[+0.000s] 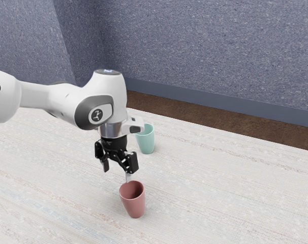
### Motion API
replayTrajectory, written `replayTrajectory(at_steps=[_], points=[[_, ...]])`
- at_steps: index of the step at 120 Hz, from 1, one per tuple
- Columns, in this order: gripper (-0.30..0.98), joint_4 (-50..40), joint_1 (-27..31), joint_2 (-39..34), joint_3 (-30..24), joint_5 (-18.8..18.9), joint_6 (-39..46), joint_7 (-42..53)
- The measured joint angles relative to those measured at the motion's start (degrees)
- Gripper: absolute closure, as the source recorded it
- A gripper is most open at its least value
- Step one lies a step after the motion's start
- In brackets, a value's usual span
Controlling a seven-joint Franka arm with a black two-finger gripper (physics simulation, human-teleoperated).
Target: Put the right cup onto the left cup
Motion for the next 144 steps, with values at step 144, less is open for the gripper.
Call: replayTrajectory(at_steps=[144], points=[[0.00,0.35,-1.98,7.32,0.03,0.01,3.85,-5.33]])
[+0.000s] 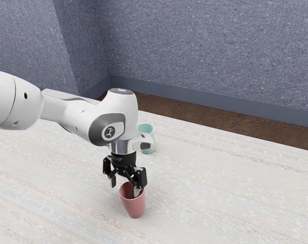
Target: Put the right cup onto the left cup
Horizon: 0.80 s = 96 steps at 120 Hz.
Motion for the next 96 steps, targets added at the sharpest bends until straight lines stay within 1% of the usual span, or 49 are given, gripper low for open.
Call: replayTrajectory(at_steps=[8,17,37,96], points=[[0.01,0.00,0.00,0.07,0.00,0.00,0.22,-0.12],[0.05,-0.04,0.03,-0.03,0.06,0.00,0.39,-0.25],[0.20,-0.08,0.38,-0.32,0.09,-0.01,0.62,-0.50],[0.57,-0.09,0.33,-0.07,0.18,0.36,0.92,-1.27]])
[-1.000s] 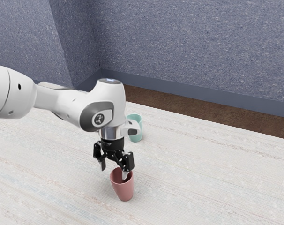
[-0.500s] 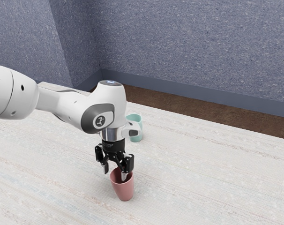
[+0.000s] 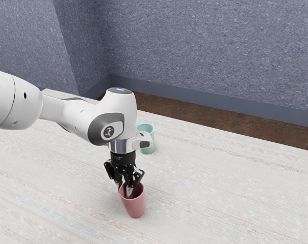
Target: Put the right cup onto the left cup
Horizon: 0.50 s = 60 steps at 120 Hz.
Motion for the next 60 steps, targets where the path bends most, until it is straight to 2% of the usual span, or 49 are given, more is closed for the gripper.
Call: replayTrajectory(at_steps=[24,60], points=[[0.71,0.01,0.04,-0.20,0.00,0.19,0.03,-0.18],[0.77,-0.60,-0.80,-4.85,0.08,0.69,-0.25,-0.53]])
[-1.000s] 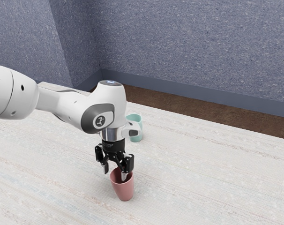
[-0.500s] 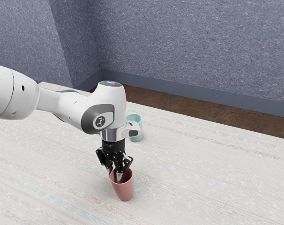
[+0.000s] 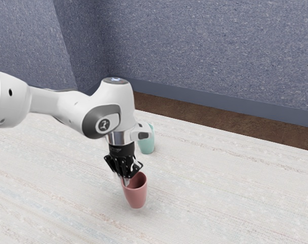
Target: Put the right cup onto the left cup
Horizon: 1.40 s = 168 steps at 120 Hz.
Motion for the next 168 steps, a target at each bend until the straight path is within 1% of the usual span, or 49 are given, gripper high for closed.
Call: replayTrajectory(at_steps=[11,22,61,80,108,125,168], points=[[0.78,0.83,-0.23,-1.55,0.00,0.12,-0.49,-0.11],[0.78,4.09,-0.50,-2.13,0.05,0.20,-2.55,-0.19],[0.79,15.17,-0.17,-2.11,0.32,0.65,-11.75,-0.19],[0.79,19.03,0.60,-1.66,0.32,1.13,-15.40,-0.09],[0.79,25.44,1.21,2.60,1.06,1.89,-17.94,0.06],[0.79,28.69,3.04,4.99,1.62,1.99,-18.53,0.13],[0.79,40.62,4.32,13.89,2.51,2.12,-20.22,0.31]])
